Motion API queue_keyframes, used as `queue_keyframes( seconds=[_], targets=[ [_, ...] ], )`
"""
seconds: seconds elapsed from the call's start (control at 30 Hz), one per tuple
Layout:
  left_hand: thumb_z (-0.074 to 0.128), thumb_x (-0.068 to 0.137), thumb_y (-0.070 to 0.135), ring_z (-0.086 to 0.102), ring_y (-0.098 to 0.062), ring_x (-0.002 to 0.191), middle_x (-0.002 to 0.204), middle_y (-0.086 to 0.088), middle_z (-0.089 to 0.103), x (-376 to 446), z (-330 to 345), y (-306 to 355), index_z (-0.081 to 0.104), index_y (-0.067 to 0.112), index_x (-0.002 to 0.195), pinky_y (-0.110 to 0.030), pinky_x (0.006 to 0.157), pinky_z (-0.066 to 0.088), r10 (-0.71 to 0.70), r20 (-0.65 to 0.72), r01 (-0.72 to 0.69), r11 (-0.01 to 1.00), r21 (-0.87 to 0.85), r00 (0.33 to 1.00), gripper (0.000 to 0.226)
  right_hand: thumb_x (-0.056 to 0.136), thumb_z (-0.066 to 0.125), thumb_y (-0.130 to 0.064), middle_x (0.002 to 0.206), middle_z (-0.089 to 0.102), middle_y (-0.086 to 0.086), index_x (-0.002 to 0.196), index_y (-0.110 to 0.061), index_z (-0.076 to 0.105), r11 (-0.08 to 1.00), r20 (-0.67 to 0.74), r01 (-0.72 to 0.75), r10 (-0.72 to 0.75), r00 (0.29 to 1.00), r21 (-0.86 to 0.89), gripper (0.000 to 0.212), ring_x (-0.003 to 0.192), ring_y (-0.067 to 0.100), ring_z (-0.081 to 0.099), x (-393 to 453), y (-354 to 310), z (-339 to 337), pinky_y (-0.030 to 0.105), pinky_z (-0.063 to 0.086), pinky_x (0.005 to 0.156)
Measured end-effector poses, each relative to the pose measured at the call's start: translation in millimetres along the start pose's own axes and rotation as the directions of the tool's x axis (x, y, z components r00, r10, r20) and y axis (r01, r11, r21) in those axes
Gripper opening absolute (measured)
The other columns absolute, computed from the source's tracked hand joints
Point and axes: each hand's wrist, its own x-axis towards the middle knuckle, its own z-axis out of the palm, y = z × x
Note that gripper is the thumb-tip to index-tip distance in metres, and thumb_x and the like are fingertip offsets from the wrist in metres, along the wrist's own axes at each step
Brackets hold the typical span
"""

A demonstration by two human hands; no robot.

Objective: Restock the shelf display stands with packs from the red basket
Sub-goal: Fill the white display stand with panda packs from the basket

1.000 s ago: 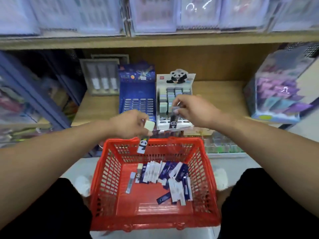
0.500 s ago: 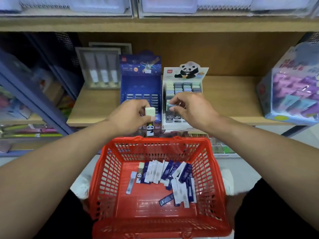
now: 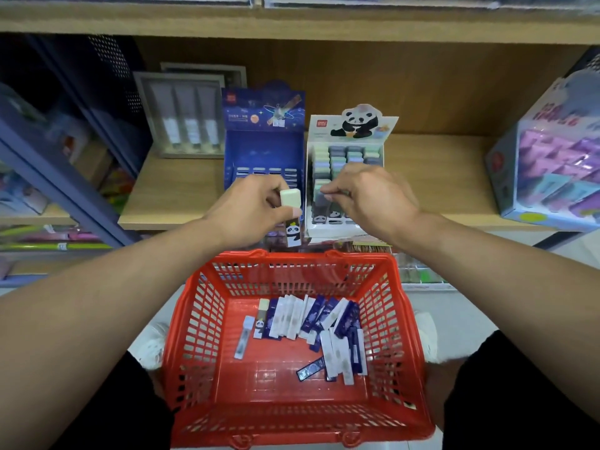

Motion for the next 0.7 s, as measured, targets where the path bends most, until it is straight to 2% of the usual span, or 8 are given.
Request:
queue_keyframes(
  seconds=[0.07,0.2,0.27,0.33,0.43,0.5,0.6,0.7],
  targets=[
    [0.078,0.087,0.034,0.073,-0.016,0.075,0.079,0.006,0.075,0,1,2,0.067,0.020,0.087,-0.048,0.080,0.059,-0.002,-0.011,0.001,1.000,-0.015,1.000,0.017,0.101,0.055,-0.033,0.106,0.069,-0.010,0.118,-0.036,0.072,0.999,0.036,0.017,-0.016,0.999,-0.027,0.024,0.099,0.018,0.064,1,-1,3,0.026,0.034,0.069],
    [0.077,0.087,0.035,0.073,-0.015,0.076,0.079,0.007,0.075,-1,4,8,0.067,0.023,0.088,-0.047,0.080,0.058,-0.011,-0.025,0.010,1.000,-0.015,1.000,0.016,0.100,0.055,-0.031,0.110,0.070,-0.012,0.120,-0.036,0.071,1.000,0.042,0.002,-0.002,0.999,-0.003,0.026,0.100,0.016,0.064,3,0,1,0.025,0.038,0.072],
    [0.076,0.088,0.034,0.073,-0.013,0.076,0.079,0.008,0.075,-2,5,11,0.068,0.024,0.089,-0.047,0.079,0.058,-0.008,-0.034,0.007,1.000,-0.029,0.999,0.013,0.099,0.058,-0.032,0.106,0.070,-0.014,0.118,-0.035,0.072,0.994,0.005,-0.043,0.043,0.999,0.099,0.024,0.089,0.009,0.062,3,0,-3,0.024,0.041,0.071],
    [0.073,0.091,0.032,0.072,-0.012,0.077,0.080,0.008,0.075,-4,6,15,0.070,0.022,0.092,-0.045,0.078,0.058,-0.010,-0.046,0.008,0.999,-0.048,0.999,0.010,0.098,0.060,-0.032,0.101,0.069,-0.017,0.119,-0.034,0.071,0.958,-0.005,-0.055,0.059,0.998,0.280,0.023,0.077,0.004,0.060,1,-3,-9,0.025,0.044,0.069],
    [0.069,0.094,0.032,0.072,-0.012,0.076,0.078,0.011,0.075,-7,5,24,0.071,0.023,0.092,-0.036,0.071,0.054,0.005,-0.033,-0.008,0.997,-0.079,0.999,0.009,0.097,0.062,-0.028,0.098,0.070,-0.017,0.125,-0.033,0.066,0.915,0.051,-0.006,-0.016,0.999,0.402,0.029,0.077,0.008,0.064,-8,-10,-16,0.023,0.049,0.064],
    [0.071,0.093,0.028,0.073,-0.010,0.074,0.074,0.010,0.076,-10,7,31,0.072,0.021,0.092,-0.030,0.070,0.054,0.008,-0.024,-0.011,0.989,-0.149,1.000,0.008,0.092,0.069,-0.027,0.095,0.070,-0.016,0.126,-0.030,0.063,0.907,0.067,0.035,-0.070,0.995,0.420,0.035,0.076,0.008,0.065,-13,-12,-16,0.026,0.053,0.068],
    [0.075,0.090,0.027,0.075,-0.020,0.076,0.074,0.002,0.077,-12,13,40,0.073,0.014,0.097,-0.035,0.076,0.057,-0.033,-0.030,0.024,0.963,-0.267,0.999,0.015,0.085,0.078,-0.030,0.096,0.068,-0.016,0.131,-0.033,0.058,0.910,0.054,0.070,-0.100,0.993,0.408,0.050,0.077,0.007,0.065,-17,-13,-14,0.035,0.056,0.071],
    [0.078,0.086,0.025,0.076,-0.015,0.077,0.078,-0.004,0.078,-11,17,43,0.061,0.012,0.110,-0.031,0.078,0.061,-0.140,-0.020,0.116,0.886,-0.450,0.990,0.032,0.086,0.078,-0.018,0.099,0.064,-0.015,0.143,-0.038,0.048,0.881,0.025,0.052,-0.072,0.997,0.470,0.067,0.076,0.011,0.065,-18,-15,-15,0.027,0.055,0.070]
  ],
)
